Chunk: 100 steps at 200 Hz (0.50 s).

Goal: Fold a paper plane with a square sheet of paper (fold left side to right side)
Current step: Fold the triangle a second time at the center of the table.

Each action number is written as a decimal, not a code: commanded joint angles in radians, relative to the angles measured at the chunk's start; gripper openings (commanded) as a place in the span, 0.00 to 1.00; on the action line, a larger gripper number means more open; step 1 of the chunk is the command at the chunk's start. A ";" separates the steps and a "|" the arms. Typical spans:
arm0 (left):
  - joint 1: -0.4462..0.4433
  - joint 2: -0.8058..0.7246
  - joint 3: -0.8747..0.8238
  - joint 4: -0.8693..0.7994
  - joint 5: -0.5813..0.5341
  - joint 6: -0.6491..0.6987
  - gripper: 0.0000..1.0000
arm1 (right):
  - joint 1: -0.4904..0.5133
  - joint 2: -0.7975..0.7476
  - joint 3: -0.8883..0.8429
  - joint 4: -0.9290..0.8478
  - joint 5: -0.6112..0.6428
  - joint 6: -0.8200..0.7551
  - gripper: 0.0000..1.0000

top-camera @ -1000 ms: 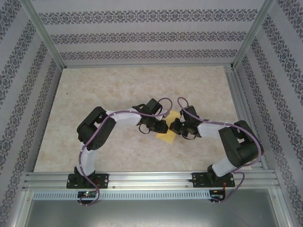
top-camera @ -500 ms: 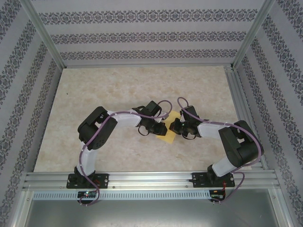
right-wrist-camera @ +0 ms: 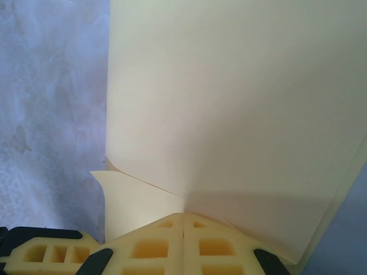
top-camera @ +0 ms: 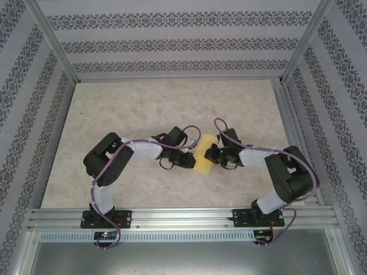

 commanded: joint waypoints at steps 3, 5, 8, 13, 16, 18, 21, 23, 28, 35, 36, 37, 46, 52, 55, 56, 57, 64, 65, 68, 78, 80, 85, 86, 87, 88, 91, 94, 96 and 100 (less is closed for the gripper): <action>0.016 -0.014 -0.060 -0.104 -0.051 0.005 0.16 | -0.008 0.013 -0.022 -0.087 0.074 -0.019 0.01; 0.016 -0.015 -0.062 -0.104 -0.052 0.005 0.16 | -0.008 0.013 -0.022 -0.088 0.074 -0.019 0.01; 0.016 -0.018 -0.064 -0.104 -0.054 0.006 0.16 | -0.008 0.013 -0.022 -0.087 0.075 -0.019 0.01; 0.018 -0.021 -0.068 -0.105 -0.056 0.006 0.16 | -0.008 0.013 -0.023 -0.086 0.073 -0.019 0.01; 0.018 -0.022 -0.070 -0.106 -0.058 0.006 0.16 | -0.008 0.012 -0.024 -0.085 0.075 -0.019 0.01; 0.019 -0.023 -0.071 -0.106 -0.059 0.006 0.16 | -0.008 0.012 -0.024 -0.086 0.074 -0.019 0.01; 0.020 -0.026 -0.073 -0.107 -0.059 0.006 0.16 | -0.008 0.012 -0.024 -0.086 0.075 -0.020 0.01; 0.020 -0.026 -0.074 -0.107 -0.059 0.006 0.16 | -0.008 0.011 -0.024 -0.087 0.075 -0.020 0.01; 0.022 -0.028 -0.075 -0.110 -0.059 0.005 0.16 | -0.008 0.008 -0.025 -0.088 0.075 -0.020 0.01; 0.025 -0.032 -0.075 -0.113 -0.059 0.005 0.16 | -0.008 0.004 -0.025 -0.088 0.076 -0.022 0.01; 0.025 -0.033 -0.075 -0.113 -0.059 0.006 0.16 | -0.008 0.003 -0.025 -0.088 0.076 -0.022 0.01; 0.026 -0.033 -0.074 -0.113 -0.059 0.005 0.16 | -0.008 0.004 -0.025 -0.088 0.076 -0.022 0.01; 0.029 -0.041 -0.072 -0.116 -0.061 0.006 0.16 | -0.008 -0.001 -0.026 -0.089 0.081 -0.025 0.01; 0.032 -0.047 -0.067 -0.122 -0.063 0.006 0.16 | -0.008 -0.004 -0.025 -0.091 0.080 -0.027 0.01; 0.035 -0.051 -0.063 -0.125 -0.064 0.006 0.16 | -0.008 -0.004 -0.024 -0.094 0.080 -0.029 0.01; 0.035 -0.052 -0.061 -0.126 -0.065 0.006 0.16 | -0.008 -0.005 -0.024 -0.094 0.080 -0.030 0.01; 0.036 -0.053 -0.061 -0.127 -0.065 0.006 0.16 | -0.008 -0.006 -0.024 -0.095 0.080 -0.030 0.01; 0.039 -0.065 -0.052 -0.133 -0.065 0.005 0.17 | -0.009 -0.011 -0.024 -0.100 0.082 -0.032 0.01; 0.039 -0.066 -0.051 -0.133 -0.066 0.005 0.17 | -0.009 -0.012 -0.024 -0.100 0.082 -0.032 0.01; 0.041 -0.070 -0.046 -0.135 -0.067 0.004 0.17 | -0.008 -0.014 -0.025 -0.100 0.082 -0.032 0.01; 0.044 -0.089 -0.031 -0.144 -0.067 0.005 0.19 | -0.009 -0.021 -0.026 -0.102 0.086 -0.033 0.01; 0.044 -0.093 -0.027 -0.146 -0.067 0.005 0.20 | -0.009 -0.022 -0.027 -0.104 0.086 -0.032 0.01; 0.046 -0.102 -0.018 -0.152 -0.068 0.005 0.21 | -0.010 -0.026 -0.027 -0.105 0.088 -0.034 0.01; 0.046 -0.104 -0.017 -0.154 -0.069 0.005 0.21 | -0.010 -0.026 -0.027 -0.105 0.088 -0.034 0.01; 0.046 -0.106 -0.015 -0.156 -0.070 0.006 0.22 | -0.010 -0.027 -0.027 -0.106 0.089 -0.035 0.01; 0.047 -0.108 -0.013 -0.157 -0.072 0.007 0.22 | -0.009 -0.027 -0.027 -0.106 0.090 -0.034 0.01; 0.046 -0.114 -0.008 -0.163 -0.075 0.008 0.23 | -0.010 -0.029 -0.026 -0.106 0.090 -0.036 0.01; 0.048 -0.120 -0.003 -0.169 -0.079 0.009 0.24 | -0.010 -0.031 -0.027 -0.106 0.092 -0.036 0.01; 0.049 -0.126 0.001 -0.173 -0.082 0.010 0.24 | -0.010 -0.031 -0.026 -0.106 0.092 -0.038 0.01; 0.050 -0.135 0.006 -0.181 -0.087 0.012 0.25 | -0.010 -0.032 -0.025 -0.109 0.094 -0.037 0.01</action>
